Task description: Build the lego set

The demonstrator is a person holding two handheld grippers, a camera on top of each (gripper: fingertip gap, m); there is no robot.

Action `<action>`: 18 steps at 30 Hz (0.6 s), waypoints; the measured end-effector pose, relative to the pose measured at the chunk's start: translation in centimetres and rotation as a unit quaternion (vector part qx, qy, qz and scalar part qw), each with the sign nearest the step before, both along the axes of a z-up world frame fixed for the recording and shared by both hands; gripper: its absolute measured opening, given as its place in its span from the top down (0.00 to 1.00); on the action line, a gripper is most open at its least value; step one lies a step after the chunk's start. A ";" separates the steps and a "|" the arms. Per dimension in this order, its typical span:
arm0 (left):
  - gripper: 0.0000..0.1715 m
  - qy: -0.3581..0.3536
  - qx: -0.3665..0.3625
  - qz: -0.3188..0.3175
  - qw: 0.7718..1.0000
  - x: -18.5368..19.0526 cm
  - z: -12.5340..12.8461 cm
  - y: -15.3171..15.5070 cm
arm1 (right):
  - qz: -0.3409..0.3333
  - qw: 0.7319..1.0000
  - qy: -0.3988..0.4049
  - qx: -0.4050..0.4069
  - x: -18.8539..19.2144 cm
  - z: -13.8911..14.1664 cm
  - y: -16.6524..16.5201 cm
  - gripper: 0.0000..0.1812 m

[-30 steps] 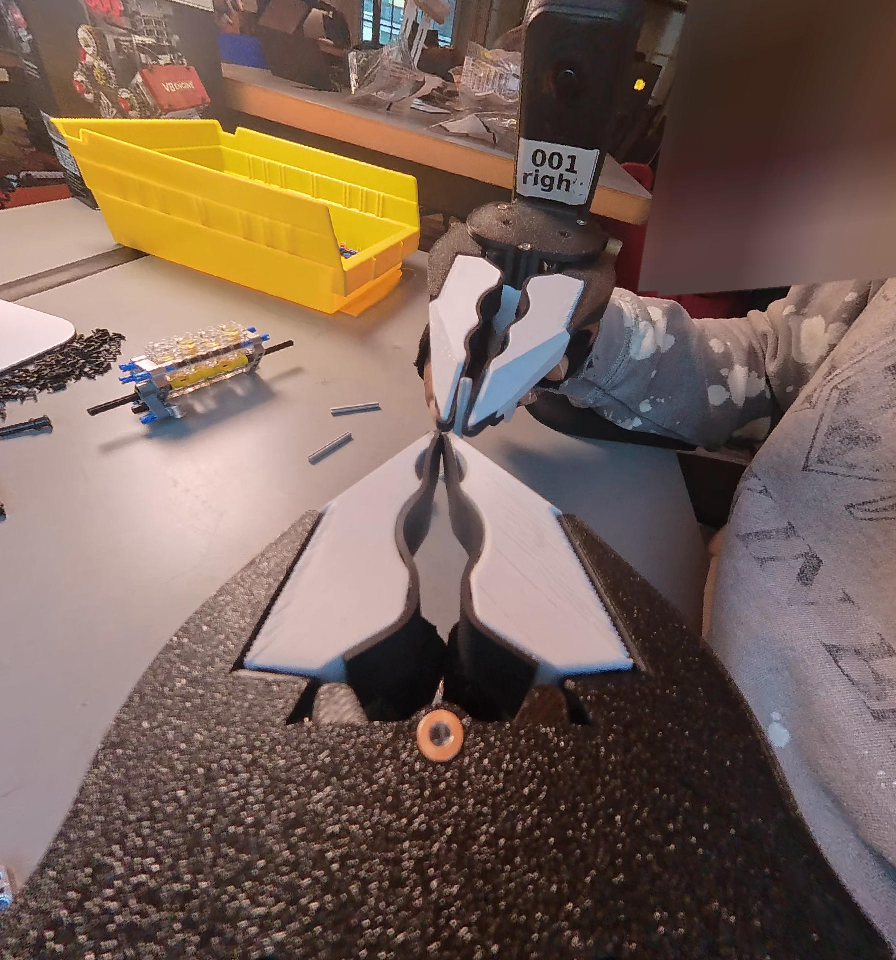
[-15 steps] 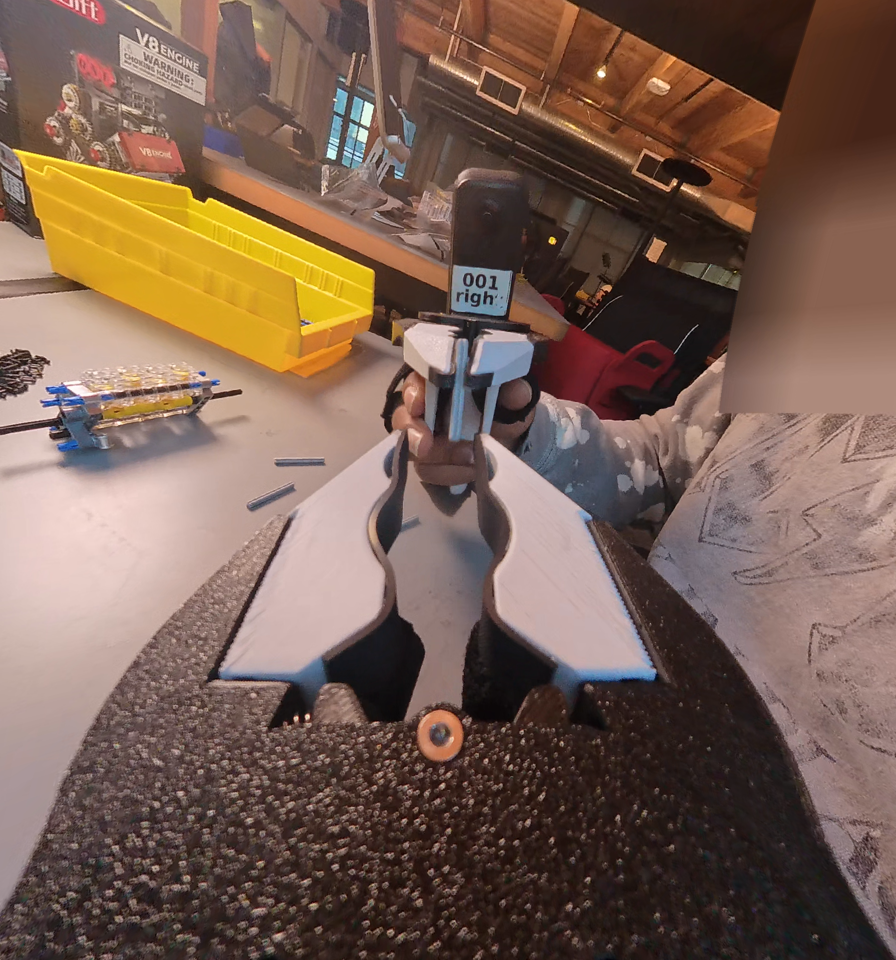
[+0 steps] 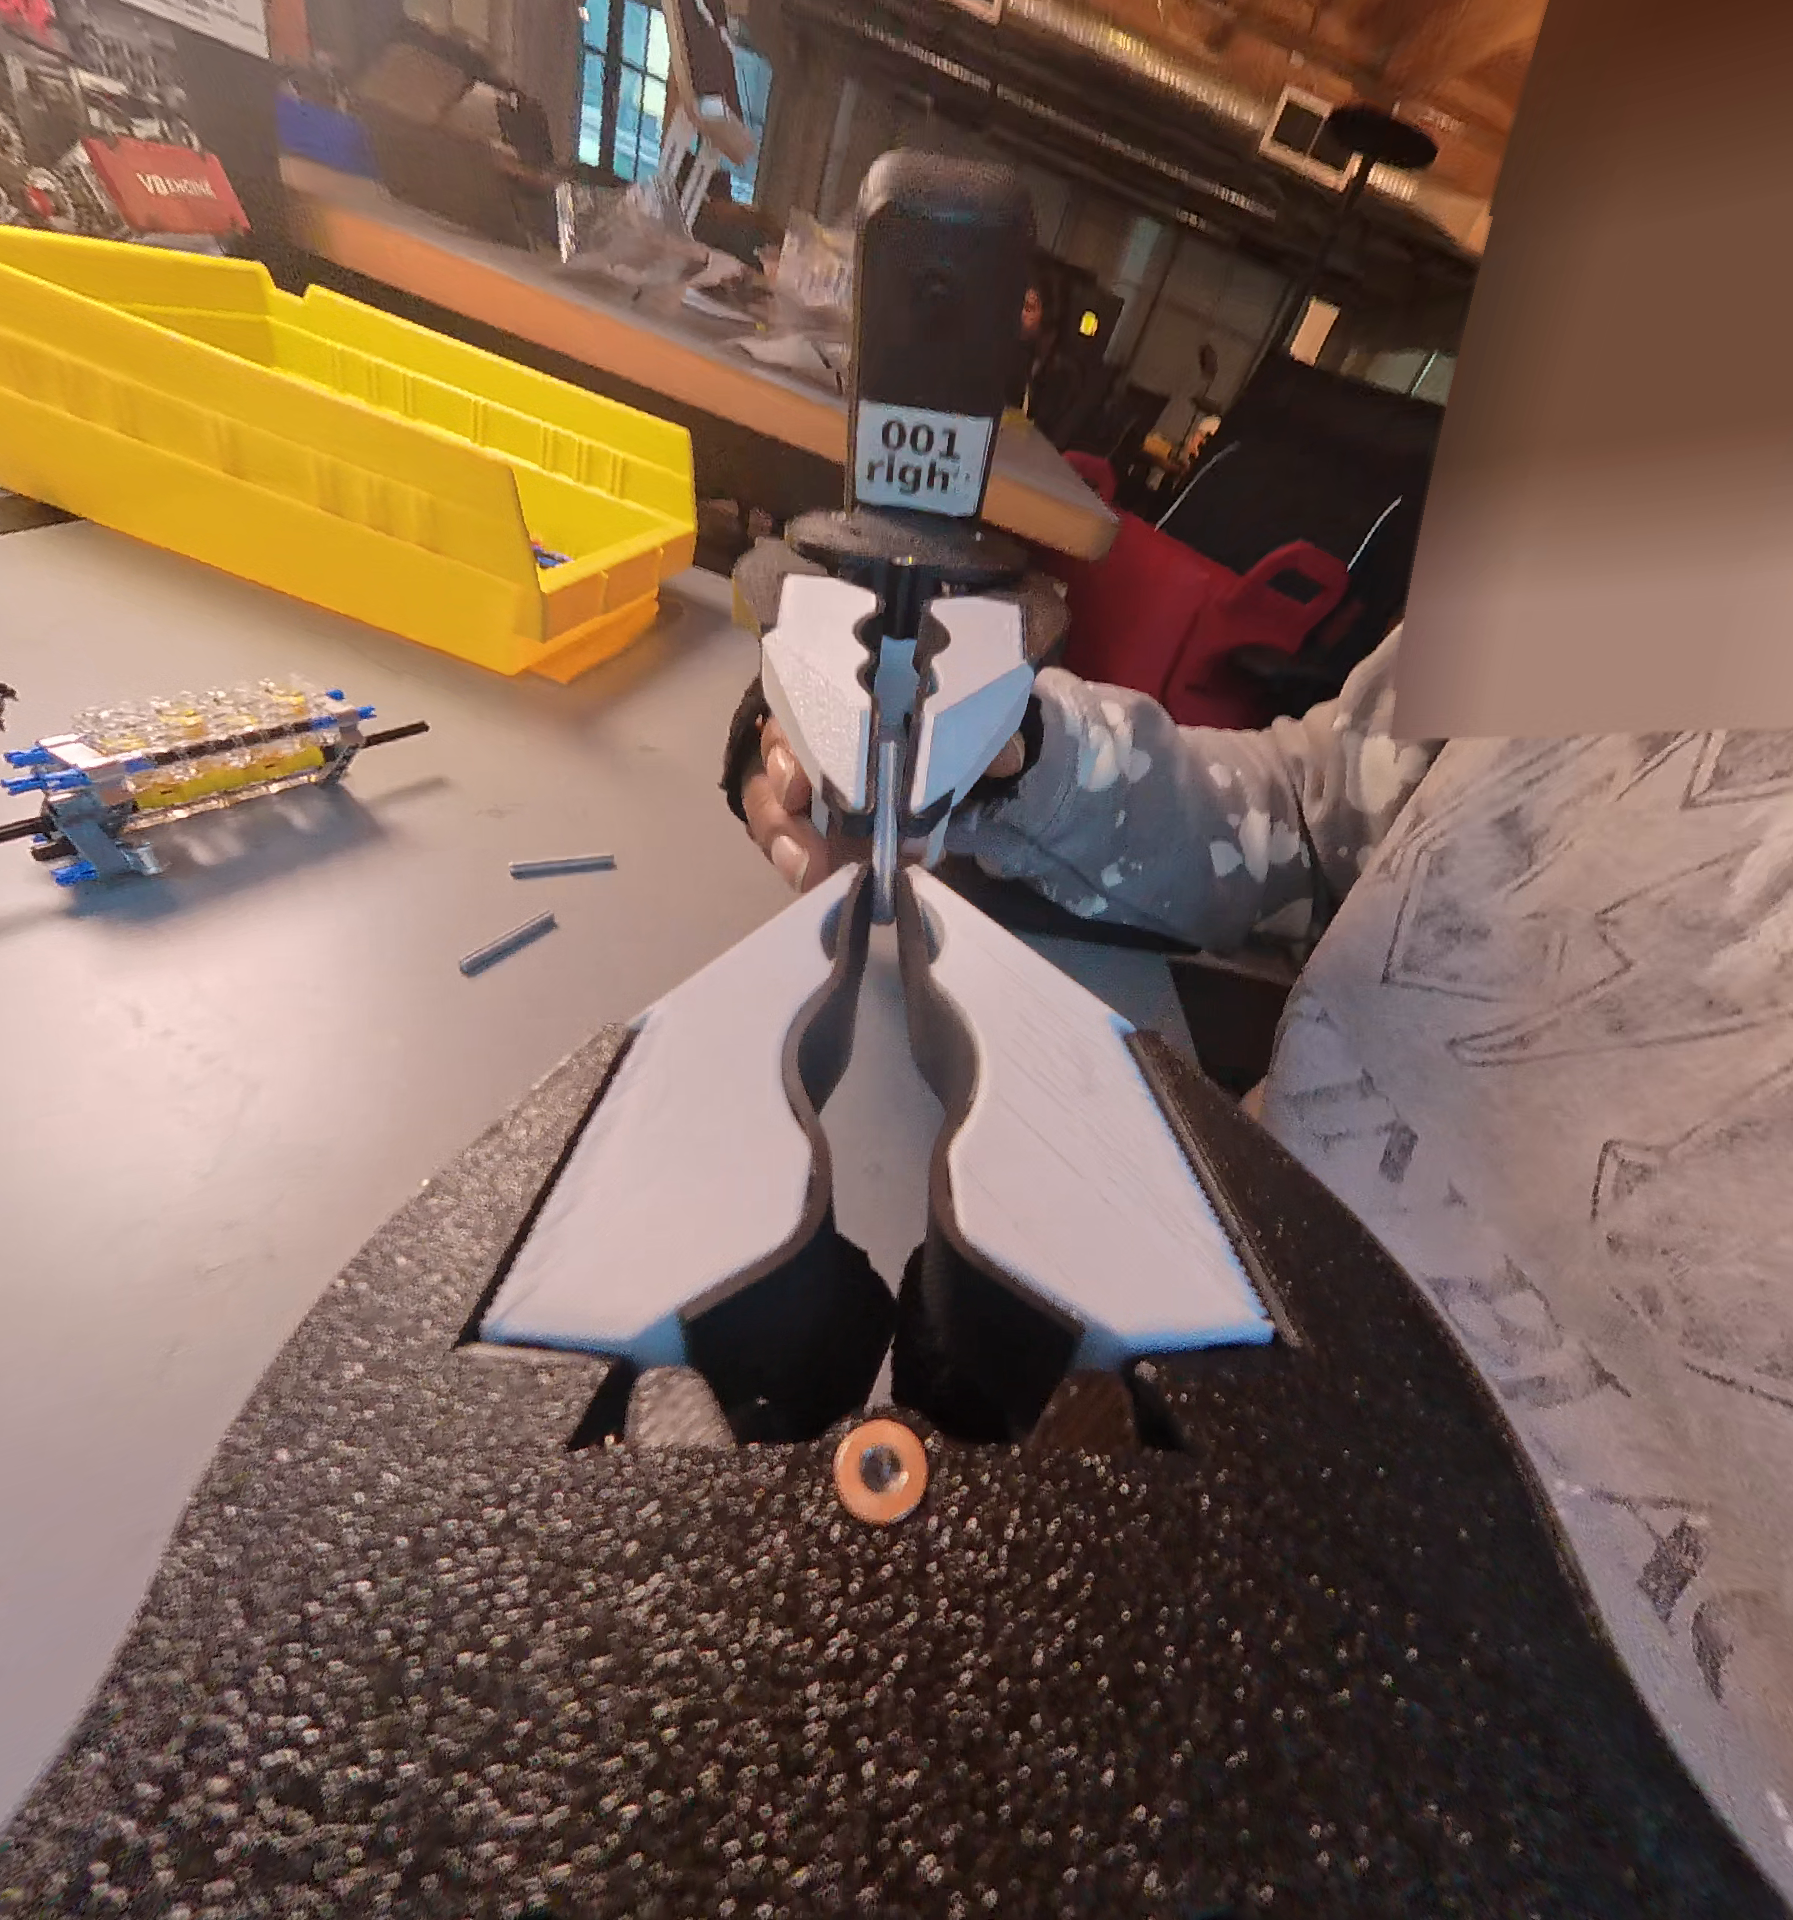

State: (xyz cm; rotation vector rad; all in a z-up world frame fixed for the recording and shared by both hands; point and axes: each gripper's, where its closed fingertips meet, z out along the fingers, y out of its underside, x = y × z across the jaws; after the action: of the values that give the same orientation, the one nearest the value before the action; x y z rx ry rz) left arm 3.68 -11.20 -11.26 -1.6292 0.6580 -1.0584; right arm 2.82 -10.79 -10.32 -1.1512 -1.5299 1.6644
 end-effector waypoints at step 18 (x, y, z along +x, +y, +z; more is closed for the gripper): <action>0.99 0.103 -0.020 -0.017 0.994 -0.3 -2.8 -1.4 | 0.021 0.991 -0.064 0.116 0.1 -3.4 -1.4 0.98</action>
State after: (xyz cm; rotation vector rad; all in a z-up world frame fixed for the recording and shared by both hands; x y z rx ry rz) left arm 3.43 -12.63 -14.09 -1.7828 0.8073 -0.9415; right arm 2.93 -12.22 -13.74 -1.1238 -1.7855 1.4156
